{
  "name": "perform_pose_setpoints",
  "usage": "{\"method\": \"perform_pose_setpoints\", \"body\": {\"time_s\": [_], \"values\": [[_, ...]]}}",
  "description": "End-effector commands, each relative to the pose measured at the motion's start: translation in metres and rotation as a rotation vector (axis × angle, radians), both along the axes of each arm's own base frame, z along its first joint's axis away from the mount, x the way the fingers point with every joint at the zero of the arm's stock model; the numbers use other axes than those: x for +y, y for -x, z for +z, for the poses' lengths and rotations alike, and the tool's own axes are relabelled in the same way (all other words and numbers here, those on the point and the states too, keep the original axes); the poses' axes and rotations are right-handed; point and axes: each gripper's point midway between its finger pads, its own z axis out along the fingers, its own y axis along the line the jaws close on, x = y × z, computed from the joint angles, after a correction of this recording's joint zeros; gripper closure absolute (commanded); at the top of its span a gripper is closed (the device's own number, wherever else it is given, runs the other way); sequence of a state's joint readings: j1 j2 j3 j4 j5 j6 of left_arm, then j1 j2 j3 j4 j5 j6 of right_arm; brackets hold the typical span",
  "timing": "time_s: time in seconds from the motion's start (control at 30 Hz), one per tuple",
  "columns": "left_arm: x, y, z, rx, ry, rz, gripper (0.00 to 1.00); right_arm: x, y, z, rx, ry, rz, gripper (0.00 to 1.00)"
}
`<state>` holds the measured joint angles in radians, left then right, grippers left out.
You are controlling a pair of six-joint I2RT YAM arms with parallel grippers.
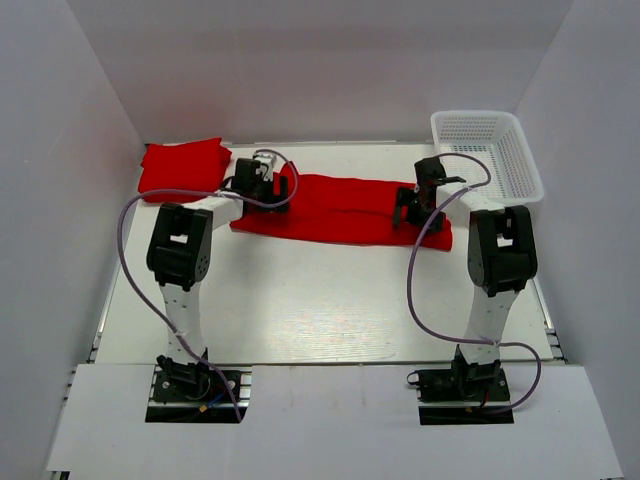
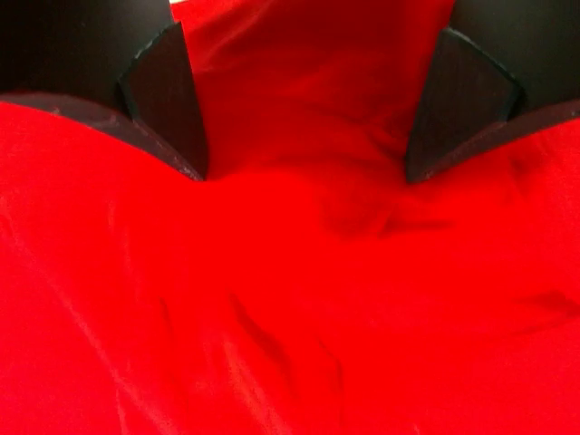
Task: Fold and stack the t-shirts
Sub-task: Rotate the tshirt 90 degrees
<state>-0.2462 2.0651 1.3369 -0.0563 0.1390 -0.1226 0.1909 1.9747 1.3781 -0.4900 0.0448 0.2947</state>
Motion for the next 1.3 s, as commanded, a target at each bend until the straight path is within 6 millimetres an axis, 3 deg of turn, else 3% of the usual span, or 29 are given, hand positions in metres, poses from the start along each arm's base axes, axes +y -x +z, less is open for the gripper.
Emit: {"method": "perform_pose_setpoints", "body": {"time_s": [0.0, 0.1, 0.2, 0.23, 0.27, 0.33, 0.37, 0.4, 0.47, 0.5, 0.53, 0.57, 0.6, 0.63, 0.8, 0.87, 0.9, 0.93, 0.97, 1.03, 1.07, 1.17, 1.2, 1.27], "values": [[0.002, 0.004, -0.025, 0.119, -0.029, 0.027, 0.0, -0.01, -0.002, -0.011, 0.013, 0.027, -0.047, 0.1], [0.009, 0.0, -0.041, 0.176, -0.058, 0.049, 0.0, -0.015, 0.007, -0.02, 0.049, 0.057, -0.056, 0.1], [0.009, -0.009, -0.05, 0.2, -0.073, 0.056, 0.0, -0.021, 0.03, -0.032, 0.106, 0.075, -0.06, 0.1], [0.006, -0.018, -0.044, 0.189, -0.069, 0.056, 0.0, -0.017, 0.043, -0.03, 0.124, 0.051, -0.049, 0.1], [0.006, -0.022, -0.05, 0.191, -0.076, 0.049, 0.0, -0.017, 0.06, -0.039, 0.161, 0.052, -0.044, 0.1], [-0.004, -0.041, -0.038, 0.155, -0.045, 0.03, 0.0, -0.011, 0.072, -0.029, 0.151, 0.006, -0.036, 0.1], [-0.008, -0.049, -0.036, 0.14, -0.036, 0.013, 0.0, -0.011, 0.095, -0.035, 0.19, -0.004, -0.029, 0.1], [-0.015, -0.065, -0.035, 0.114, -0.018, 0.002, 0.0, -0.003, 0.104, -0.036, 0.207, -0.041, -0.013, 0.1], [-0.027, -0.079, -0.036, 0.109, 0.026, -0.026, 0.0, 0.022, 0.129, -0.033, 0.231, -0.134, 0.072, 0.1], [-0.035, -0.102, -0.016, 0.045, 0.048, -0.036, 0.0, 0.028, 0.143, -0.036, 0.25, -0.144, 0.099, 0.1], [-0.043, -0.11, -0.014, 0.038, 0.082, -0.053, 0.0, 0.047, 0.163, -0.039, 0.288, -0.173, 0.187, 0.1], [-0.048, -0.115, -0.035, 0.059, 0.098, -0.054, 0.0, 0.053, 0.17, -0.038, 0.293, -0.185, 0.219, 0.1], [-0.06, -0.128, -0.017, 0.01, 0.126, -0.068, 0.0, 0.058, 0.185, -0.042, 0.325, -0.193, 0.249, 0.1], [-0.067, -0.133, -0.016, -0.009, 0.16, -0.087, 0.0, 0.081, 0.201, -0.04, 0.338, -0.228, 0.365, 0.1], [-0.096, -0.144, -0.008, -0.062, 0.324, -0.104, 0.0, 0.141, 0.251, -0.034, 0.389, -0.304, 0.698, 0.1], [-0.1, -0.147, -0.008, -0.071, 0.349, -0.101, 0.0, 0.171, 0.25, -0.024, 0.323, -0.34, 0.828, 0.1], [-0.107, -0.15, -0.004, -0.086, 0.36, -0.108, 0.0, 0.186, 0.264, -0.021, 0.348, -0.393, 0.891, 0.1], [-0.108, -0.152, -0.009, -0.091, 0.369, -0.105, 0.0, 0.211, 0.248, -0.006, 0.263, -0.43, 0.945, 0.1], [-0.109, -0.156, -0.001, -0.116, 0.374, -0.109, 0.0, 0.226, 0.257, -0.003, 0.253, -0.438, 1.001, 0.1], [-0.115, -0.161, -0.008, -0.133, 0.381, -0.1, 0.0, 0.256, 0.254, 0.002, 0.205, -0.51, 1.063, 0.1], [-0.115, -0.167, -0.002, -0.156, 0.389, -0.088, 0.0, 0.262, 0.267, -0.003, 0.235, -0.502, 1.092, 0.1], [-0.118, -0.179, 0.007, -0.23, 0.414, -0.085, 0.0, 0.277, 0.277, -0.009, 0.274, -0.485, 1.158, 0.1], [-0.119, -0.179, -0.006, -0.213, 0.433, -0.07, 0.0, 0.282, 0.288, -0.011, 0.29, -0.489, 1.212, 0.1], [-0.123, -0.182, -0.005, -0.232, 0.475, -0.075, 0.0, 0.289, 0.298, -0.012, 0.286, -0.479, 1.274, 0.1]]}}
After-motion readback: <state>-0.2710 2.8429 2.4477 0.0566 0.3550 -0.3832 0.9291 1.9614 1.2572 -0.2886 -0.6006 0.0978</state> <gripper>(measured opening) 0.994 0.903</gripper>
